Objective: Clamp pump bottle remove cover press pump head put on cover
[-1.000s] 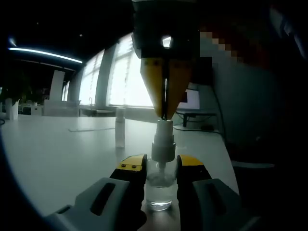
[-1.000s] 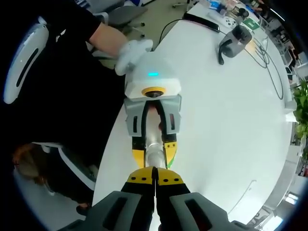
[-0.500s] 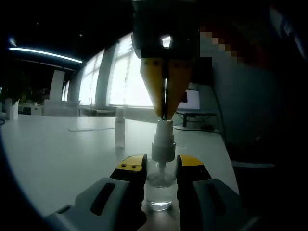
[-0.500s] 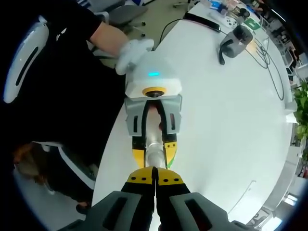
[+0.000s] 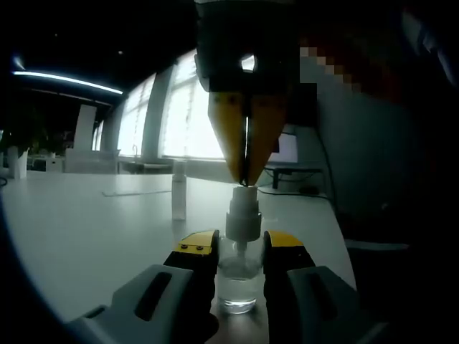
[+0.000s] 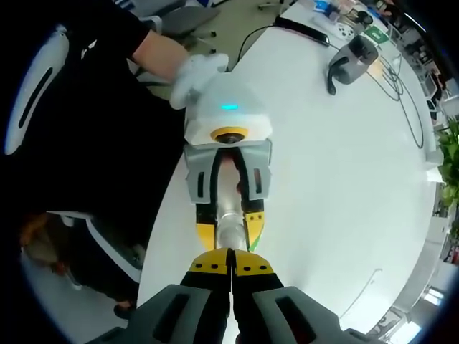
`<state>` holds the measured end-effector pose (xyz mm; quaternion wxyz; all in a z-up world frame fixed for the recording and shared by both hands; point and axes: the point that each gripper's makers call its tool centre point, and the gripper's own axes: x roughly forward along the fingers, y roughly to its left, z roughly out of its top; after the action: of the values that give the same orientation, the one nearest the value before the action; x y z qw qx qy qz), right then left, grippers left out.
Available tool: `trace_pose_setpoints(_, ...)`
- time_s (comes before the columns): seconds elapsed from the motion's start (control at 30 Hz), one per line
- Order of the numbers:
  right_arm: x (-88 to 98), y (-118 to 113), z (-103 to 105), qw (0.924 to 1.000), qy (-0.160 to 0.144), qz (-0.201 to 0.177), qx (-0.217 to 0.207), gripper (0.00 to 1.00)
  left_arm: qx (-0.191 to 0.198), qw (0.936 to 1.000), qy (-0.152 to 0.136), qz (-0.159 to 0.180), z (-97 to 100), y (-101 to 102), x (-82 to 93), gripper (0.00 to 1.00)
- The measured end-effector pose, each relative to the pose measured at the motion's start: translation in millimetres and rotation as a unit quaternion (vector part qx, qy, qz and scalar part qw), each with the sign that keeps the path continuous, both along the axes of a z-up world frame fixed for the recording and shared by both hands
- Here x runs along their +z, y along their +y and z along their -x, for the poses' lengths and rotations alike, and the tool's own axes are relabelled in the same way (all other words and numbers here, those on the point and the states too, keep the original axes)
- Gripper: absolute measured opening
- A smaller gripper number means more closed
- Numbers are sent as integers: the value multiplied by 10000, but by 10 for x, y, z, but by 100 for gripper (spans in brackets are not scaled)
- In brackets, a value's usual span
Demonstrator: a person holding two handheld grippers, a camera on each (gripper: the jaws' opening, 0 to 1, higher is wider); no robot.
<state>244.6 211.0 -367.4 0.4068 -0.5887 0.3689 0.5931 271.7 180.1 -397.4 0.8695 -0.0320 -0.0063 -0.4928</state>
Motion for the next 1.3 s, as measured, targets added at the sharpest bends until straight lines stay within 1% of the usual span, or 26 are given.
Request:
trace_pose_setpoints(0.2, -3, 2, 6, 9999, -50, 33, 86, 0, 3, 10000, -5, -2, -2, 4, -2, 16)
trace_pose_setpoints(0.4, -6, 0, 2, 9999, -92, 47, 63, 0, 6, 10000, -6, -4, 3, 1, -1, 16)
trace_pose_setpoints(0.53, 59, -7, 2, 9998, -120, 1, 131, 0, 8, 10000, 1, 3, 4, 1, -2, 16)
trace_pose_setpoints(0.7, 61, -4, -12, 9999, -32, -101, 15, 0, 3, 10000, 5, 6, -2, 4, -4, 16)
trace_pose_setpoints(1.3, 56, 3, -3, 9999, 52, -98, 8, 0, 2, 10000, -1, 2, 8, -3, 2, 16)
